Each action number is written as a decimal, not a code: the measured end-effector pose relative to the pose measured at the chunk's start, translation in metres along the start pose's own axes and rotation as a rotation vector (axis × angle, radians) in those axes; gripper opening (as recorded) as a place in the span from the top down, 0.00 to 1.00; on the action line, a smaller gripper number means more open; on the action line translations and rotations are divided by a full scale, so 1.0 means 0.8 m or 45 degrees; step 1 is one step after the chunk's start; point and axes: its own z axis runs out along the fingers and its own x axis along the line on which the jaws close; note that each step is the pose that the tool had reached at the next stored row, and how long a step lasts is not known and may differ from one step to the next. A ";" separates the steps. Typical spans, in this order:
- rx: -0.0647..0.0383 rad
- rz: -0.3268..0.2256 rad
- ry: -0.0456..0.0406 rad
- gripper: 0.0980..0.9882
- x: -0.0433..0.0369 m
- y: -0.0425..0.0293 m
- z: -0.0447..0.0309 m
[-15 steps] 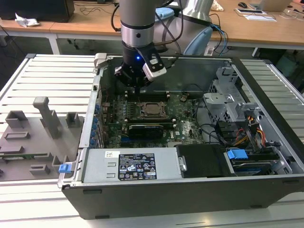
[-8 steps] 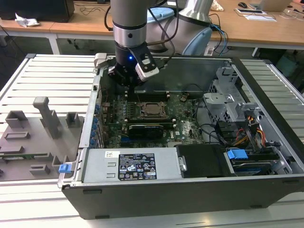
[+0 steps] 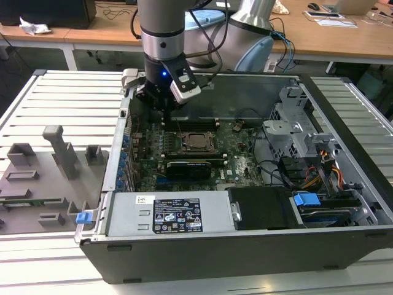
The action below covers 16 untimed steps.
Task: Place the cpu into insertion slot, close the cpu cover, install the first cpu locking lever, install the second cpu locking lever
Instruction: 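Install the first cpu locking lever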
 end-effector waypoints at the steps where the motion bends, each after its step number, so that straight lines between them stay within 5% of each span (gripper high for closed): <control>1: 0.000 0.000 0.000 0.99 0.000 0.0018 0.0001; 16: 0.000 0.000 0.000 0.99 -0.024 0.0158 0.0031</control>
